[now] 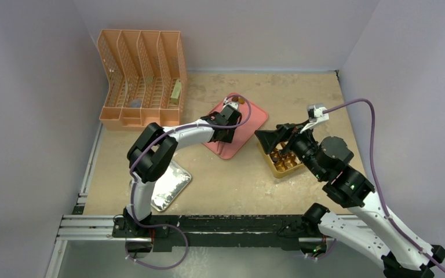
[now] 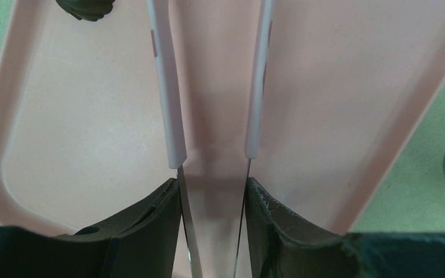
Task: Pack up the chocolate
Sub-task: Pick up the fake chocolate from the plate.
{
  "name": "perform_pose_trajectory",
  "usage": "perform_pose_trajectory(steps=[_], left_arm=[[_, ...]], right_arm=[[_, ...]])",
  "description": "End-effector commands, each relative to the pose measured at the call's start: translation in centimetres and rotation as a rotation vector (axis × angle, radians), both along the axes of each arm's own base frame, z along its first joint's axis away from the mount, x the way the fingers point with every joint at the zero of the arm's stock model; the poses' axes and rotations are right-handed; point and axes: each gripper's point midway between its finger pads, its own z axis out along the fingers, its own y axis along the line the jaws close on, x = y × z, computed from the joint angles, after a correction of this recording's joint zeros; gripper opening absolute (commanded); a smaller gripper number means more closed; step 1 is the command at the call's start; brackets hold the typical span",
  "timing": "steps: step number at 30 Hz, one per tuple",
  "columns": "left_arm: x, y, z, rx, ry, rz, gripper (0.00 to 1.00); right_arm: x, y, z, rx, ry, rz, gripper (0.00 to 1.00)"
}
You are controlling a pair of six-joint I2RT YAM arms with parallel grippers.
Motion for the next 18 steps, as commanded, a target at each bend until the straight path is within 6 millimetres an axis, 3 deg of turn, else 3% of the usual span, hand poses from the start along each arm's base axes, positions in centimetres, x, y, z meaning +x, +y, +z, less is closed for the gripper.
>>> perform_pose_trajectory(steps=[1,4,7,18], left_arm=[[0.3,-0.1,-0.1,0.032,-0.023,-0.009,0.43],[0.1,-0.3,0.1,0.031,-0.023,-0.017,0.38],[0.1,-0.2,1.7,0.016,-0.044,-0.014,0.35],[-1.7,0.6,12.6,-0.129,-0.152,-0.024,0.31]], right_arm=[[0.1,-0.5,1.7,0.039,-0.045,-0.026,0.99],[0.1,-0.5,1.8,0.039,-0.047,-0.026,0.99],[0.0,-0.5,1.8,0.041,-0.047,-0.023,0.99],[1.1,-1.9,1.5,0.05,-0.025,-0.126,0.99]])
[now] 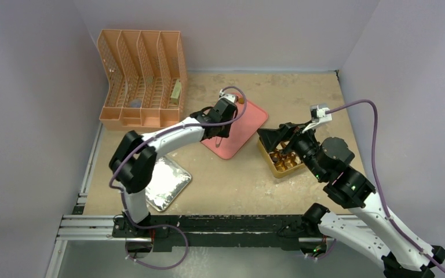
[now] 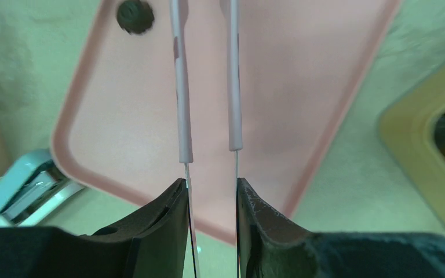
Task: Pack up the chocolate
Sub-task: Pick up the fake chocolate from the plate.
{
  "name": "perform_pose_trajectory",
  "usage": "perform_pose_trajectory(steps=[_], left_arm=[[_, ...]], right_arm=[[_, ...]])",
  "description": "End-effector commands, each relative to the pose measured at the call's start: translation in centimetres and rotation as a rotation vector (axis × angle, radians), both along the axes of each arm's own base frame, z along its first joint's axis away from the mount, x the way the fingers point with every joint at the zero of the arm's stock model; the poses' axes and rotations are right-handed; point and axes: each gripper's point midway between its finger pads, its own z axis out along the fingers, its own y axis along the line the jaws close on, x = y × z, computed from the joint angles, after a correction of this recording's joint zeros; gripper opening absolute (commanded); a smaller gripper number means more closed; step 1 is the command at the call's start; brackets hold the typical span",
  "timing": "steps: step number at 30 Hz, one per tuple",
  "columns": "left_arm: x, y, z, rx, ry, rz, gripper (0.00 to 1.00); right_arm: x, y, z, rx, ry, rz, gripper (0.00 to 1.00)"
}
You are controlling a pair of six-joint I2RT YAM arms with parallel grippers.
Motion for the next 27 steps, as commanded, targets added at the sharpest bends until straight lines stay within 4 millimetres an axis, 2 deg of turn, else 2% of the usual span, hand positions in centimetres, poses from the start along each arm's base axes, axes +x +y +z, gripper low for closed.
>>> perform_pose_trajectory(steps=[1,3,5,6,9,10,14,17,21,27], left_arm=[[-0.6,-0.2,8.2,-0.125,-0.119,-0.024,0.31],[-1.2,0.0,9.5,-0.144,-0.121,-0.041,0.31],[-2.0,0.1,10.8,-0.163,-0.122,-0.068,0.31],[-2.4,0.0,11.4,-0.174,-0.12,-0.089,0.31],[-3.5,-0.3,12.9,-0.206,-0.115,-0.151,0.31],[-4.0,-0.6,13.3,-0.211,-0.109,-0.182,0.31],[-5.8,-1.2,14.5,-0.24,-0.088,-0.274,0.31],[-7.0,-1.8,15.0,-0.266,-0.08,-0.331,0.31],[-8.4,-2.8,15.7,-0.315,-0.065,-0.419,0.31],[-9.0,-3.8,17.2,-0.375,-0.087,-0.475,0.31]], right_arm=[[1.2,-1.5,1.3,0.046,-0.017,-0.115,0.99],[1.8,-1.6,1.4,0.038,-0.019,-0.144,0.99],[2.6,-0.9,1.6,0.01,-0.041,-0.136,0.96],[2.9,-0.3,1.6,0.003,-0.048,-0.12,0.89],[3.9,1.4,1.4,-0.018,-0.051,-0.08,0.49],[4.3,1.9,1.1,-0.026,-0.053,-0.075,0.4],[6.0,3.9,0.7,-0.052,-0.059,-0.047,0.2],[7.4,5.1,0.2,-0.062,-0.071,-0.038,0.12],[9.2,6.4,-1.0,-0.074,-0.064,-0.019,0.13],[11.4,7.7,-4.9,-0.117,0.021,0.024,0.14]])
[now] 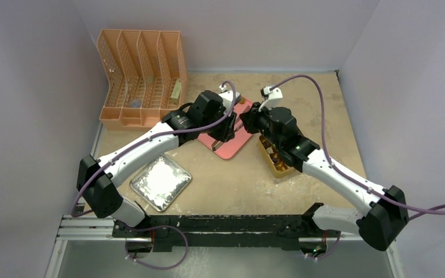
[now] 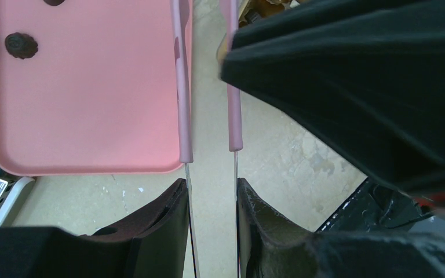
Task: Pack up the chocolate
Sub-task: Pick up the fake chocolate from the plate.
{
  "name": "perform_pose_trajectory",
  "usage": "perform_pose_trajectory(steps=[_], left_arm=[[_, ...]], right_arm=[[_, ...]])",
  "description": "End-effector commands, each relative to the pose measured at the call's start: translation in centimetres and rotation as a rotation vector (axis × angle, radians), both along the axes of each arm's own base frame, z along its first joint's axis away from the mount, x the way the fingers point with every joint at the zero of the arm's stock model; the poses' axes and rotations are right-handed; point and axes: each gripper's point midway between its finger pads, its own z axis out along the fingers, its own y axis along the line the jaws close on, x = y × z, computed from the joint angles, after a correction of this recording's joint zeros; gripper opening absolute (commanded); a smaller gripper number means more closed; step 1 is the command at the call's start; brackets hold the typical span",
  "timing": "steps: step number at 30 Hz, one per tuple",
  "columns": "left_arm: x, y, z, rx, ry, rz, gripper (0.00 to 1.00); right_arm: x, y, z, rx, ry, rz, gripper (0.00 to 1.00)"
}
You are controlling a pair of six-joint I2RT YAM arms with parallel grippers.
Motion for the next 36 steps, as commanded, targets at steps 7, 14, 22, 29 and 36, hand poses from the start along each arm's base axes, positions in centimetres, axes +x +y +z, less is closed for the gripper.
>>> perform_pose_trajectory(steps=[7,14,22,29,36], left_arm=[[0.3,-1.9,6.0,-0.184,-0.121,-0.046,0.31],[1.4,-2.3,6.3,-0.197,-0.126,-0.001,0.31],[5.2,-0.6,3.7,-0.085,-0.099,0.169,0.31],[9.3,-1.2,0.4,0.003,-0.082,0.254,0.32],[13.2,-3.1,-3.5,0.052,-0.039,0.295,0.31]], right_arm=[[0.4,1.4,-2.9,0.045,0.068,0.082,0.15],[0.0,0.1,-3.1,0.019,0.081,0.045,0.19],[-1.7,-4.6,1.5,0.006,0.009,-0.08,0.51],[-4.7,-8.3,4.6,0.023,-0.058,-0.141,0.85],[-6.8,-10.1,6.0,0.052,-0.107,-0.153,0.99]])
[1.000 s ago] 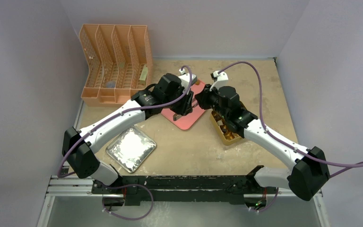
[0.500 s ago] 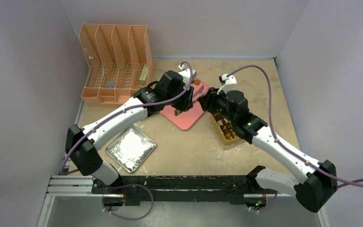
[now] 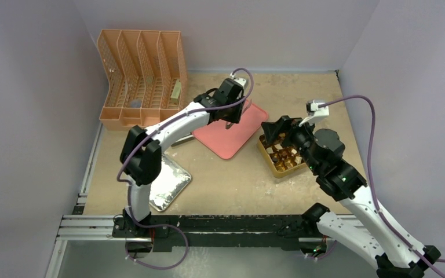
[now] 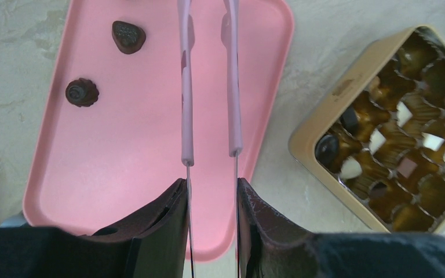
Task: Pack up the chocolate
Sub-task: Pick up the fake chocolate from the plate.
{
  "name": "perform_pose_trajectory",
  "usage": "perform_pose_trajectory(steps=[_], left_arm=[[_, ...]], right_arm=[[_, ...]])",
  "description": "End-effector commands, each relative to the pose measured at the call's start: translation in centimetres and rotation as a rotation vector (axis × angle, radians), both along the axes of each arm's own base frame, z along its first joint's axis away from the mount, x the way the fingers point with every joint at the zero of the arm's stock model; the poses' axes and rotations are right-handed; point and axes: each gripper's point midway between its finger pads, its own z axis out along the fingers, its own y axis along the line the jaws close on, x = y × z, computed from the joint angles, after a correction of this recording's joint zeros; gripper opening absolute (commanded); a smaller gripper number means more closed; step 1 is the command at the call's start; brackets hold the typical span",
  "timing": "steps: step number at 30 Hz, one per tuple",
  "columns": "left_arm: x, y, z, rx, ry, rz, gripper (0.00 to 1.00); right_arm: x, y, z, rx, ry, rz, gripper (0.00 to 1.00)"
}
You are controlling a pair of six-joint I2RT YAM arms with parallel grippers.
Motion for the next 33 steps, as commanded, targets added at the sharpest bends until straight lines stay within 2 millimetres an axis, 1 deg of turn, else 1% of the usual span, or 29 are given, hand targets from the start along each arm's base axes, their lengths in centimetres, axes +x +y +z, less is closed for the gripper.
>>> perform_pose_trajectory(steps=[1,3,8,12,15,22,28,33], left_arm=[[3.2,-1.0,0.9,-0.033,-0.04,0.06,0.31],[4.0,-1.5,0.1,-0.039,-0.028,0.06,0.32],[5.8,-1.4,-1.5,-0.034,-0.007,0.087,0.32],[6.5,-1.5,-2.7,-0.041,0.018,0.085,0.33],[6.8,-1.1,-3.5,-0.026,0.031,0.1,0.33],[7.8,-0.5,-5.0,-0.015,0.045,0.122,0.33],[8.4,-0.9,-5.2,-0.039,0.032,0.107,0.34],[9.3,-0.9,-5.5,-0.039,0.028,0.112,0.34]], right_arm=[[-0.7,-1.3,1.7,0.01,-0.044,-0.03,0.99],[-0.9,-1.3,1.7,0.01,-0.044,-0.024,0.99],[-1.1,-1.4,2.2,0.009,-0.054,-0.016,0.99],[-1.2,-1.4,2.6,0.016,-0.065,-0.013,0.99],[-1.4,-1.3,2.9,0.026,-0.074,-0.007,0.99],[-1.6,-1.3,2.9,0.039,-0.083,0.002,0.99],[-1.6,-1.2,3.2,0.044,-0.088,0.007,0.99],[-1.6,-0.9,2.9,0.053,-0.084,0.017,0.99]])
